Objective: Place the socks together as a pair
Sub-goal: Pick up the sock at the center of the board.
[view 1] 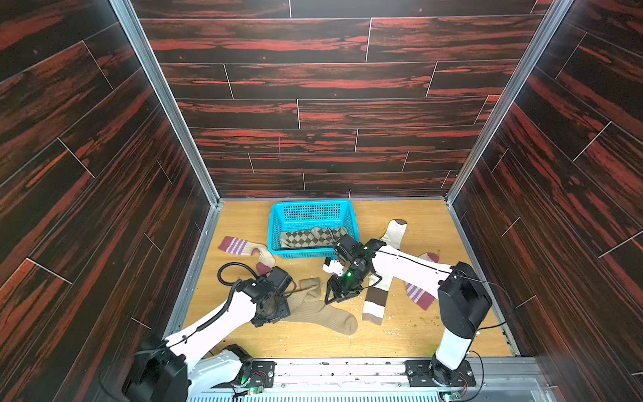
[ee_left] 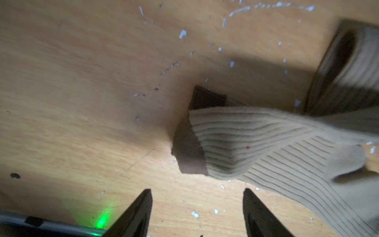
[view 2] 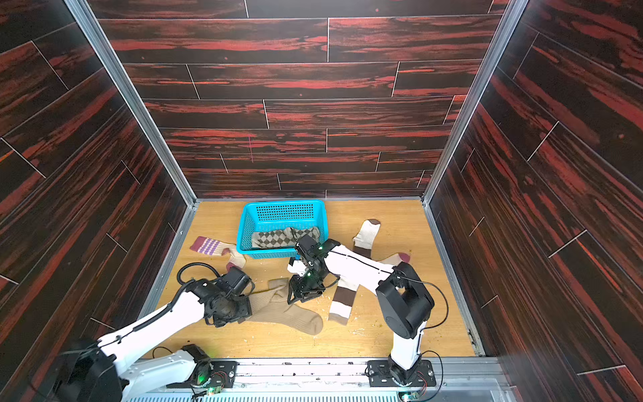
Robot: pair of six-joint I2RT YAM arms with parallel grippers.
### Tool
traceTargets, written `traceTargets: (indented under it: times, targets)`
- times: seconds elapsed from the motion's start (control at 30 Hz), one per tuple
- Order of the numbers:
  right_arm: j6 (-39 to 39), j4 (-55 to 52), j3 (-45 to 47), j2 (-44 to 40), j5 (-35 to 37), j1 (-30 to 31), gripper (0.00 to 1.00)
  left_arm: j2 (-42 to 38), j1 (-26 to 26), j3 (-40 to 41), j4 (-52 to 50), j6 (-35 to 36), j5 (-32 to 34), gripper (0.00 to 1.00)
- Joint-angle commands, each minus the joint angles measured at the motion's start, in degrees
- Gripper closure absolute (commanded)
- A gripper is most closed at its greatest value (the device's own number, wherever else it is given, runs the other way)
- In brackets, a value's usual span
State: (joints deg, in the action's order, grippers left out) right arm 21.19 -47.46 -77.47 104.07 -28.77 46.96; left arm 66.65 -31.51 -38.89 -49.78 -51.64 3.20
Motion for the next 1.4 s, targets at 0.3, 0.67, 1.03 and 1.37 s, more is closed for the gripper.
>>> traceTargets:
  times: [0.3,0.67,1.03,1.37]
  targets:
    - [-0.01,4.03,2.31,0.37,-0.71,-0.20,0.44,8.14,1.89,-0.98,2.69,0.37,-0.32,0.70]
    - [-0.07,8.01,4.42,-0.45,-5.15,-0.28,0.45,4.20,2.52,-2.76,2.07,-1.41,-0.92,0.83]
    - [2.17,15.37,4.81,5.74,0.42,-0.16,0.47,9.63,2.78,-10.77,7.88,1.71,-2.23,0.52]
    - [6.94,17.36,-0.14,11.48,11.58,0.30,0.51,11.70,4.60,-12.07,7.90,1.42,-1.88,0.58]
